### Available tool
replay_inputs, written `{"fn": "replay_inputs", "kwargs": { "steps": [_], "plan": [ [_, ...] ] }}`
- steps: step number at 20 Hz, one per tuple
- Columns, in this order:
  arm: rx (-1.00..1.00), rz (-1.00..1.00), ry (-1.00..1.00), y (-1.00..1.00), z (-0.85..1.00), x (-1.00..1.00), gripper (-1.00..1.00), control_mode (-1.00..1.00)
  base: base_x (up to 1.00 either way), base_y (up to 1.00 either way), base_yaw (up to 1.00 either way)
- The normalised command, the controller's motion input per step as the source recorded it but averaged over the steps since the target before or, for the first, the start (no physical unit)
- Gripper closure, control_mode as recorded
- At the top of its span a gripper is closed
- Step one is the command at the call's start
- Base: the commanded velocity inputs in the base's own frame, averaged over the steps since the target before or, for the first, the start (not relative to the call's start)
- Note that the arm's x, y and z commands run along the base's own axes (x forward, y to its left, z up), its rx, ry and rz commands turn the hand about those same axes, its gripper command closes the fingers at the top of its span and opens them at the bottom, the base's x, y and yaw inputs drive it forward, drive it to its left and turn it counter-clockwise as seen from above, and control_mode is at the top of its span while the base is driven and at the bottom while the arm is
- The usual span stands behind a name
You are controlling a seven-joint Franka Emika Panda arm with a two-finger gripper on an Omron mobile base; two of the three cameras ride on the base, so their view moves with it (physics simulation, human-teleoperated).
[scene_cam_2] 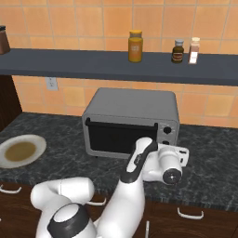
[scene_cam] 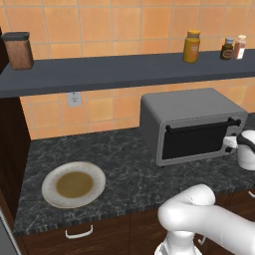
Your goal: Pick up the kebab skewer and baguette bread, and place them inside the toaster oven. Close the toaster oven door and start by setting the timer.
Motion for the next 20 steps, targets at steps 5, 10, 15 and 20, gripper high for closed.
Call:
{"fn": "replay_inputs", "kwargs": {
  "steps": [5,10,15,20],
  "plan": [
    [0.19,0.0,-0.08,0.0,0.0,0.0,1.0,-1.0,0.0,0.0,0.0],
    [0.16,0.0,-0.02,0.0,-0.01,0.0,1.0,-1.0,0.0,0.0,0.0],
    [0.17,0.0,0.0,0.0,0.0,0.0,1.0,-1.0,0.0,0.0,0.0],
    [0.15,0.0,0.0,0.0,0.0,0.0,1.0,-1.0,0.0,0.0,0.0]
  ]
}}
